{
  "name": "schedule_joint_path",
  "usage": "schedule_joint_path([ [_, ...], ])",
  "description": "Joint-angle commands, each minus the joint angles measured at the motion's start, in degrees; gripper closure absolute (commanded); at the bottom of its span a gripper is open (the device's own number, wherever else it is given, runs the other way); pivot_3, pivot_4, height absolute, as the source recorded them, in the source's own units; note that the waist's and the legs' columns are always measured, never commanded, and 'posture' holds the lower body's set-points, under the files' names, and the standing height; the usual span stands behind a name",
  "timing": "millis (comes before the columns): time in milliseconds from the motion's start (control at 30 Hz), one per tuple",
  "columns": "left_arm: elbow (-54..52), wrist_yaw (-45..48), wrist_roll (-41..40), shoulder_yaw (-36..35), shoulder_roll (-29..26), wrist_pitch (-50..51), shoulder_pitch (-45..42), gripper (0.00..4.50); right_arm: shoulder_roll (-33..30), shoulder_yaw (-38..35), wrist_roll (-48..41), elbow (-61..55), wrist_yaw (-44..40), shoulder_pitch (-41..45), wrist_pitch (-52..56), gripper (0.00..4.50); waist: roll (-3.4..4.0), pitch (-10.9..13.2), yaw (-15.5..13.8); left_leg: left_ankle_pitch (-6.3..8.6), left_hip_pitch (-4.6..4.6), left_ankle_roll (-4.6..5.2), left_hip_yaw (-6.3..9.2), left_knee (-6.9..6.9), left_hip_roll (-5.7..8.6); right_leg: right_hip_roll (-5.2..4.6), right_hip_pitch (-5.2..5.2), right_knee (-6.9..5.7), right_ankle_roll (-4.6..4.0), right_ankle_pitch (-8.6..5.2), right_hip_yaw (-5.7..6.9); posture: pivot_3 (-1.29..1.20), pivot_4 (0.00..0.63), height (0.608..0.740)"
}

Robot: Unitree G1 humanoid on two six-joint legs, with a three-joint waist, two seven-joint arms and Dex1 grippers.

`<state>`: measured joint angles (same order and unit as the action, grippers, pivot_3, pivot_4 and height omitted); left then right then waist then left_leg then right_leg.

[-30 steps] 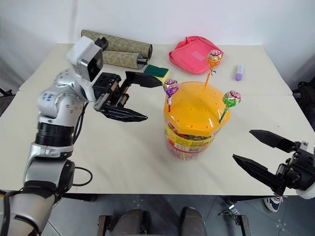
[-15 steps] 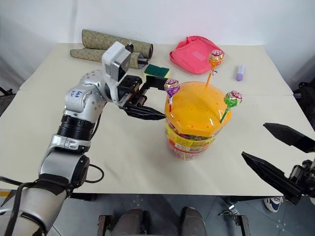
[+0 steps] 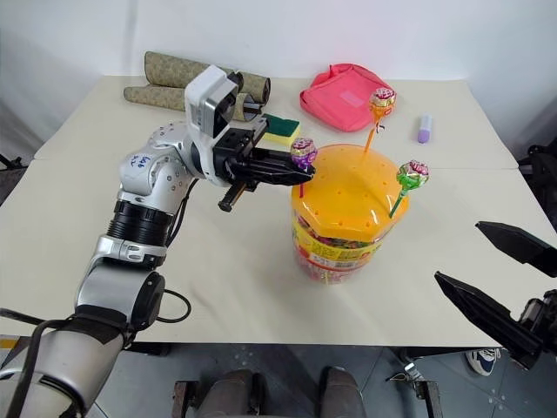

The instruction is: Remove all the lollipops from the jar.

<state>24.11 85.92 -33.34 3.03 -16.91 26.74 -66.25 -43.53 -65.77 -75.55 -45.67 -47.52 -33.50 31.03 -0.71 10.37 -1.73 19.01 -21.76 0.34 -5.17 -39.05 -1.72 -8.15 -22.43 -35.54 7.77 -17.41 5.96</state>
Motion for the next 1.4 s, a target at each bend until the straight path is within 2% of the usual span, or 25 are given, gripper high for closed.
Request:
schedule_joint_path([
  [33, -0.5, -0.6, -2.0, -2.9, -0.1, 0.5, -3.2, 4.44, 0.6, -2.0, 0.0, -0.3, 0.0, -0.6, -2.0, 0.0, 0.0, 0.0, 0.0, 0.0, 0.0, 0.0, 0.0, 0.0, 0.0, 0.0, 0.0, 0.0, 0.0, 0.0, 0.0, 0.0, 0.15, 0.74],
  [233, -0.3, -4.8, -3.9, -6.8, 0.3, 2.3, -6.0, 4.44, -0.2, -2.5, -0.6, 0.6, 0.1, -0.5, -2.8, 0.0, 0.0, 0.0, 0.1, 0.0, 0.0, 0.0, 0.0, 0.0, 0.0, 0.0, 0.0, 0.0, 0.0, 0.0, -0.01, 0.0, 0.15, 0.74],
  [367, 1.1, -10.4, -1.9, -9.0, -1.7, 1.0, -7.5, 4.44, -0.4, -3.0, -0.8, 1.4, -0.8, -1.1, -2.8, 0.0, 0.0, 0.0, 0.1, 0.0, 0.0, 0.0, 0.0, 0.0, 0.0, 0.0, 0.0, 0.0, 0.0, 0.0, 0.0, 0.0, 0.15, 0.74],
  [467, 2.1, -16.2, 3.3, -7.7, -7.3, 2.6, -7.1, 4.44, -0.7, -2.9, -0.6, 2.0, -1.3, -1.3, -2.5, 0.0, 0.0, 0.0, 0.3, 0.0, 0.0, 0.0, 0.0, 0.0, 0.0, 0.0, -0.01, 0.0, 0.0, 0.0, 0.0, 0.0, 0.15, 0.74],
  [567, 1.2, -20.6, 9.6, -3.6, -14.9, 9.3, -4.7, 4.44, -1.6, -2.2, 0.1, 3.7, -2.1, -1.0, -2.1, 0.0, 0.02, 0.0, 0.5, 0.0, 0.03, 0.0, -0.01, 0.06, -0.01, 0.03, -0.05, -0.02, 0.0, 0.0, -0.04, 0.0, 0.15, 0.74],
  [733, -2.5, -28.0, 14.5, -2.3, -22.4, 16.5, 0.3, 4.44, -3.7, 0.0, 0.9, 6.4, -3.0, 0.7, -1.5, 0.0, -0.04, 0.0, 0.1, 0.02, 0.06, 0.0, -0.03, 0.07, 0.0, 0.01, -0.04, -0.02, 0.0, 0.0, -0.08, 0.0, 0.15, 0.74],
  [833, -6.2, -31.5, 18.1, -0.8, -26.2, 19.2, 5.8, 4.44, -5.0, 2.5, 2.4, 8.2, -3.3, 2.9, -1.1, 0.0, -0.18, 0.1, 0.0, 0.03, 0.01, -0.01, 0.01, 0.04, 0.0, 0.01, -0.04, -0.02, 0.0, 0.0, -0.05, 0.0, 0.15, 0.74],
  [933, -9.9, -31.8, 21.4, 3.7, -31.2, 25.7, 12.4, 4.44, -5.8, 5.1, 3.5, 9.5, -3.5, 5.3, -0.8, 0.0, -0.21, 0.1, 0.2, 0.04, 0.0, -0.01, -0.02, 0.02, 0.0, 0.0, -0.05, -0.02, 0.0, 0.0, -0.08, 0.0, 0.15, 0.74],
  [1100, -13.7, -30.7, 22.5, 8.1, -35.4, 32.5, 18.4, 4.44, -5.6, 8.1, 4.9, 10.2, -3.7, 7.5, -0.4, 0.0, -0.34, 0.2, 0.1, 0.04, -0.02, -0.02, -0.04, 0.03, -0.03, 0.01, -0.11, -0.05, 0.0, 0.0, -0.07, 0.0, 0.15, 0.74],
  [1267, -14.4, -30.4, 23.6, 10.1, -36.8, 32.4, 19.7, 4.44, -5.5, 10.0, 5.6, 10.3, -3.1, 9.9, 0.1, 0.0, -0.41, 0.2, -0.1, 0.05, -0.11, -0.02, 0.02, -0.05, -0.02, -0.01, -0.12, -0.06, 0.0, 0.0, -0.03, 0.0, 0.15, 0.74],
  [1400, -14.3, -29.0, 24.5, 11.4, -38.1, 31.9, 18.7, 3.52, -5.2, 9.9, 5.8, 10.1, -3.1, 10.3, 0.4, 0.0, -0.41, 0.2, 0.0, 0.05, -0.11, -0.02, -0.01, -0.05, -0.01, -0.01, -0.14, -0.06, 0.0, 0.0, -0.03, 0.0, 0.15, 0.74],
])
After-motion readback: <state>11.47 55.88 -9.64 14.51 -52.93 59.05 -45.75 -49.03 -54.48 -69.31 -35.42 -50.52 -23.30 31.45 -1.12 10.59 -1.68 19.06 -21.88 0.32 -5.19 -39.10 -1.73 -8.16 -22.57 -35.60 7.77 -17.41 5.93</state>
